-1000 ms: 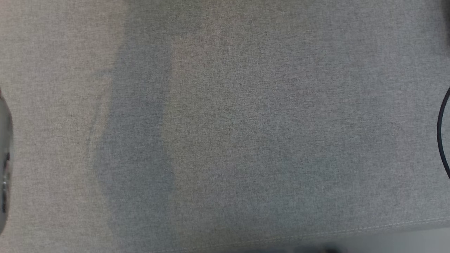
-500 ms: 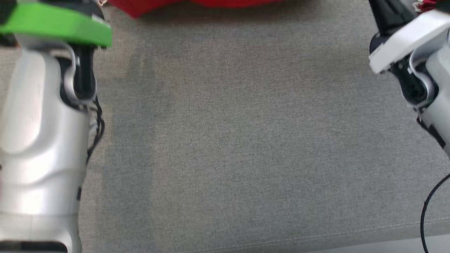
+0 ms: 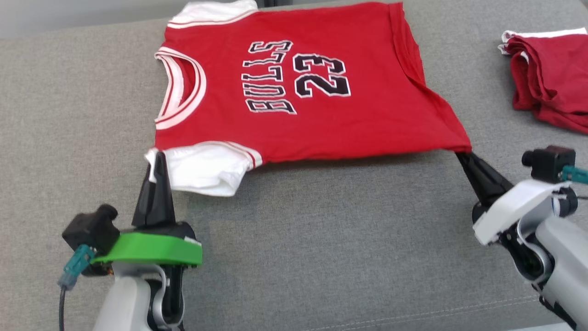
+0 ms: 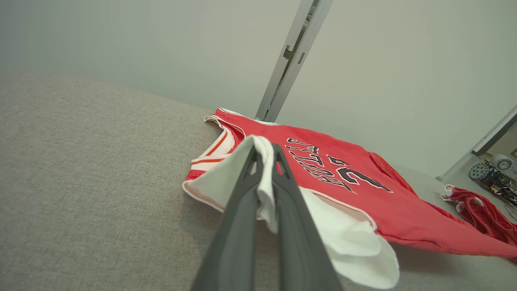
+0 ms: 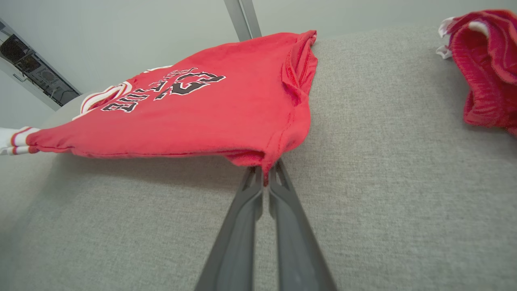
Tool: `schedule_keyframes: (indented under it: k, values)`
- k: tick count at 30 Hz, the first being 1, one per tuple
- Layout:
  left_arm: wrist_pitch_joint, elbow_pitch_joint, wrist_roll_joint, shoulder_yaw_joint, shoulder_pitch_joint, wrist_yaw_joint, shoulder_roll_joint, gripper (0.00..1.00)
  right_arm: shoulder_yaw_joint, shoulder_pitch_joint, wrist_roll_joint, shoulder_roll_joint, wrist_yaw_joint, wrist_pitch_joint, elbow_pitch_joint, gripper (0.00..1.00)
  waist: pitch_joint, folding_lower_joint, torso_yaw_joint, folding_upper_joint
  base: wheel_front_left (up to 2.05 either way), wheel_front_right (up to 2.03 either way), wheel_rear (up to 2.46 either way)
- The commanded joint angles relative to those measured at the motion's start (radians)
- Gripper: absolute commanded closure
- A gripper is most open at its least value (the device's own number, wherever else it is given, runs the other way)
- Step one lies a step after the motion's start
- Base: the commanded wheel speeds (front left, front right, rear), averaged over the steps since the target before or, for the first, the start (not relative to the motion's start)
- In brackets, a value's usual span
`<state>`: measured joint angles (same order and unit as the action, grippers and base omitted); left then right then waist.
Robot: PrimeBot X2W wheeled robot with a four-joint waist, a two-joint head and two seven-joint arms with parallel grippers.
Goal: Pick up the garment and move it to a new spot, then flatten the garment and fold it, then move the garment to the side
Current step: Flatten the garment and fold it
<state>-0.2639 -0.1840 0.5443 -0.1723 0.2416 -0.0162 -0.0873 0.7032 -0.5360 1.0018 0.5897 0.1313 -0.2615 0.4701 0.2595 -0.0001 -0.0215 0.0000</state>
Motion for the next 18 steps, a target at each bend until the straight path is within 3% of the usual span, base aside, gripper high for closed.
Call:
schedule_keyframes:
  k: [1, 10, 18]
  values:
    - [0.000, 0.008, -0.009, 0.000, -0.038, -0.003, -0.001, 1.00, -0.009, 0.042, -0.015, 0.003, -0.001, -0.004, -0.003, 1.00, -0.038, 0.0001, -0.002, 0.0000, 0.00, 0.00, 0.00]
    - [0.000, 0.029, -0.011, 0.000, -0.230, 0.004, 0.002, 1.00, -0.091, 0.271, -0.085, -0.013, -0.002, -0.004, -0.040, 1.00, -0.091, 0.0001, 0.003, 0.0000, 0.00, 0.00, 0.00]
    - [0.003, 0.032, -0.019, -0.021, -0.294, -0.001, -0.005, 1.00, -0.171, 0.399, -0.130, -0.032, -0.002, 0.026, -0.096, 1.00, -0.099, 0.0001, 0.006, 0.0000, 0.00, 0.00, 0.00]
